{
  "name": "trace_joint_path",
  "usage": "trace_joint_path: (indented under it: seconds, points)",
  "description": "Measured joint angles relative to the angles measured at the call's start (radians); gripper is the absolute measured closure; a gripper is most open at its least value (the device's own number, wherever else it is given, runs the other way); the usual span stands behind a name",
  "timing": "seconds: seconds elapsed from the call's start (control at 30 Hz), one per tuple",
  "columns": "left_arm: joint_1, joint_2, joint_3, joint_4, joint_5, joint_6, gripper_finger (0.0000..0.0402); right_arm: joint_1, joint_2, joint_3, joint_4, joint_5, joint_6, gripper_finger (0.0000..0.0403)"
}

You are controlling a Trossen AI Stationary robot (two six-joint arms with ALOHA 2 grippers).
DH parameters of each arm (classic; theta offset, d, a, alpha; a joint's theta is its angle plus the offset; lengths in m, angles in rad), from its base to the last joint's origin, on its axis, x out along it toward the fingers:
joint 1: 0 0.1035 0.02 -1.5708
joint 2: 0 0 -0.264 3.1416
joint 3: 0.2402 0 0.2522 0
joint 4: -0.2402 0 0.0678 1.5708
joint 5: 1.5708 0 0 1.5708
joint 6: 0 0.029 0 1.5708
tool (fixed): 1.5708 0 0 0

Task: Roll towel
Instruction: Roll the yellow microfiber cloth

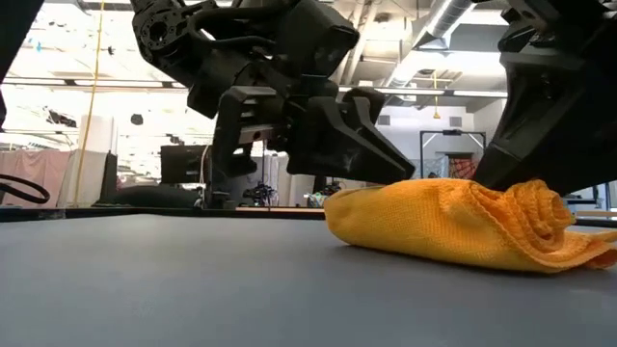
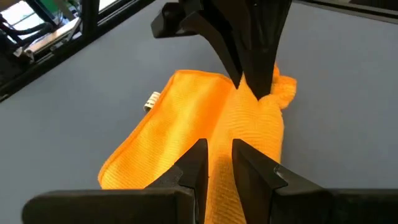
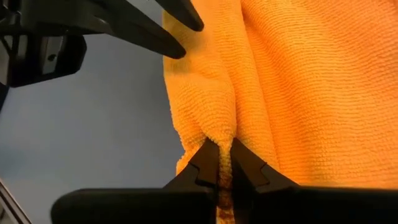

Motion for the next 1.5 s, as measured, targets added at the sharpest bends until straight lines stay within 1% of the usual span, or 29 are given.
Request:
trace_joint_path:
  seconds: [0.23,0.33,0.5,0.63,0.77,0.87,1.0,1.2,1.3,1.5]
  points:
    - [0.008,0.001,0.006,0.002,0.002,0.022,0.0340,-0.001,0.000,0.000,-0.003,-0.007,-0.001,0.0365]
    - [0.013,0.022,0.017,0.004,0.025,0.021,0.0340,0.000,0.000,0.000,-0.007,-0.013,0.000,0.0365]
    - [0.013,0.101,0.076,-0.065,0.030,0.013,0.0340,-0.001,0.000,0.000,-0.005,-0.019,-0.001,0.0365]
    - [0.013,0.114,0.116,-0.116,0.027,0.004,0.0340,0.000,0.000,0.000,0.002,-0.039,-0.036,0.0357]
    - [0.012,0.114,0.128,-0.134,-0.002,0.006,0.0340,-0.001,0.000,0.000,-0.007,-0.091,-0.049,0.0334]
    - [0.014,0.114,0.154,-0.182,-0.013,0.007,0.0340,-0.001,-0.006,0.000,-0.013,-0.121,-0.088,0.0316]
    - [0.014,0.114,0.173,-0.224,-0.021,0.018,0.0340,0.001,-0.042,0.000,-0.042,-0.167,-0.115,0.0299]
    - [0.015,0.115,0.189,-0.247,-0.026,0.019,0.0340,0.008,-0.100,0.001,-0.076,-0.231,-0.171,0.0291]
    - [0.016,0.115,0.189,-0.248,-0.027,0.023,0.0340,0.001,-0.107,0.001,-0.104,-0.265,-0.211,0.0290]
    - [0.018,0.115,0.189,-0.255,-0.026,0.022,0.0340,-0.034,-0.104,0.001,-0.214,-0.308,-0.224,0.0290]
